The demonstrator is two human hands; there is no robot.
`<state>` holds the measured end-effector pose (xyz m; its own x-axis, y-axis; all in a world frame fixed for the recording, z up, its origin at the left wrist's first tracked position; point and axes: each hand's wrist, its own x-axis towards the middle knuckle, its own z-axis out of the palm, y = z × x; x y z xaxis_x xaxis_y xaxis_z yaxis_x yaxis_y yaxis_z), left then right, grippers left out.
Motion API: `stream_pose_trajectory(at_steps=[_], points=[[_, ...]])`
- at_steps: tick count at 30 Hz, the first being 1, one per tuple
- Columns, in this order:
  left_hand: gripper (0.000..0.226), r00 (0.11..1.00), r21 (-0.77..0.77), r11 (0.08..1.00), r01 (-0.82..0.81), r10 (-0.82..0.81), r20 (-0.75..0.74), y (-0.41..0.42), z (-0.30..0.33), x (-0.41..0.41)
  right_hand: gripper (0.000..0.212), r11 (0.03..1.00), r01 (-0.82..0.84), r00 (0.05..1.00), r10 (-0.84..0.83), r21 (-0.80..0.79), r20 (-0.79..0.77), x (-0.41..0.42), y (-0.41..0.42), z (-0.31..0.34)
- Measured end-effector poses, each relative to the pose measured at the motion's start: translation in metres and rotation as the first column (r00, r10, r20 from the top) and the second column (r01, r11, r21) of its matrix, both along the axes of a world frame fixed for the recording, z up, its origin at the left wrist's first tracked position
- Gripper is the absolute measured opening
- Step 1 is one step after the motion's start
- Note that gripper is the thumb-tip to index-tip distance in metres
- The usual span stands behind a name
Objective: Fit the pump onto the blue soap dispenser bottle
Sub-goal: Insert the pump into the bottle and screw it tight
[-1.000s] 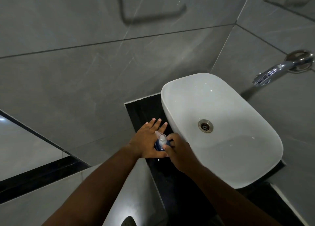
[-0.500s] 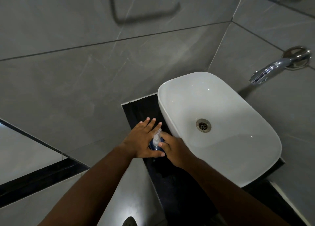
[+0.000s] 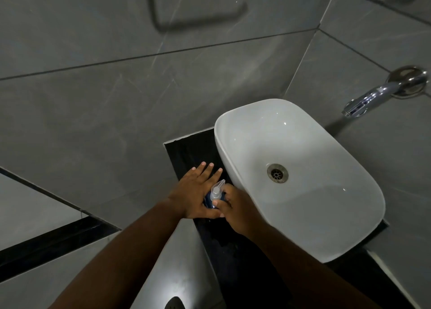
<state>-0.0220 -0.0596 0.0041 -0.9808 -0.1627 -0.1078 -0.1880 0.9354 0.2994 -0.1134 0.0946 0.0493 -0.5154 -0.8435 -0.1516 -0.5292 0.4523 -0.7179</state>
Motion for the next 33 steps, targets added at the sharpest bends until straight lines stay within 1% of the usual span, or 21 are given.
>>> stream_pose_trajectory(at_steps=[3,8,10,12,16,21,23,25,26,28,29,30,32,33], points=[[0.113,1.0,0.007,1.0,-0.004,0.004,-0.01,0.0,-0.002,0.0,0.023,1.0,0.014,1.0,-0.014,-0.026,-0.004,0.001,-0.001,0.0],[0.109,0.999,0.037,0.999,-0.027,0.029,-0.034,0.001,-0.004,0.0,0.03,0.998,0.025,1.0,-0.025,-0.059,-0.007,0.009,-0.004,-0.001],[0.108,0.998,0.053,0.998,-0.038,0.04,-0.041,0.002,-0.005,0.001,0.026,0.995,0.071,0.997,-0.067,-0.073,0.046,0.012,-0.005,-0.002],[0.108,0.998,0.059,0.997,-0.043,0.045,-0.043,0.003,-0.007,0.001,0.021,0.993,0.107,0.992,-0.103,-0.047,0.077,0.012,-0.007,-0.004],[0.111,0.998,0.06,0.998,-0.036,0.038,-0.042,0.001,-0.009,0.0,0.016,0.991,0.134,0.99,-0.133,-0.025,0.047,0.009,-0.009,-0.007],[0.113,0.998,0.048,0.999,-0.024,0.027,-0.051,0.001,-0.004,-0.001,0.02,0.988,0.153,0.988,-0.154,-0.036,-0.013,0.013,-0.008,-0.007],[0.114,0.998,0.038,0.999,-0.023,0.024,-0.049,0.002,-0.004,-0.002,0.025,0.989,0.149,0.989,-0.149,-0.009,0.02,0.012,-0.008,-0.002],[0.114,0.999,0.029,0.999,-0.022,0.023,-0.037,0.002,-0.004,-0.002,0.034,0.994,0.109,0.991,-0.11,0.026,0.076,0.01,-0.007,0.007],[0.114,0.999,0.021,1.0,-0.022,0.022,-0.029,0.001,-0.005,-0.002,0.038,0.996,0.085,0.991,-0.086,0.007,0.105,0.01,-0.006,0.01],[0.113,1.0,-0.007,1.0,-0.017,0.017,-0.012,0.001,-0.006,-0.002,0.035,0.995,0.098,0.989,-0.095,-0.029,0.114,0.011,-0.007,0.016],[0.113,1.0,-0.012,1.0,-0.017,0.017,-0.011,0.001,-0.007,-0.003,0.032,0.991,0.131,0.988,-0.13,-0.001,0.086,0.012,-0.008,0.02],[0.114,1.0,-0.004,1.0,-0.019,0.019,-0.014,0.001,-0.008,-0.002,0.033,0.986,0.158,0.987,-0.159,0.048,0.015,0.012,-0.011,0.022],[0.115,0.999,0.018,0.999,-0.027,0.027,-0.022,0.001,-0.008,-0.002,0.041,0.968,0.21,0.965,-0.182,0.14,-0.188,0.012,-0.014,0.025],[0.115,0.999,0.024,0.999,-0.028,0.028,-0.022,0.001,-0.008,-0.002,0.043,0.964,0.213,0.958,-0.174,0.159,-0.23,0.012,-0.015,0.027]])
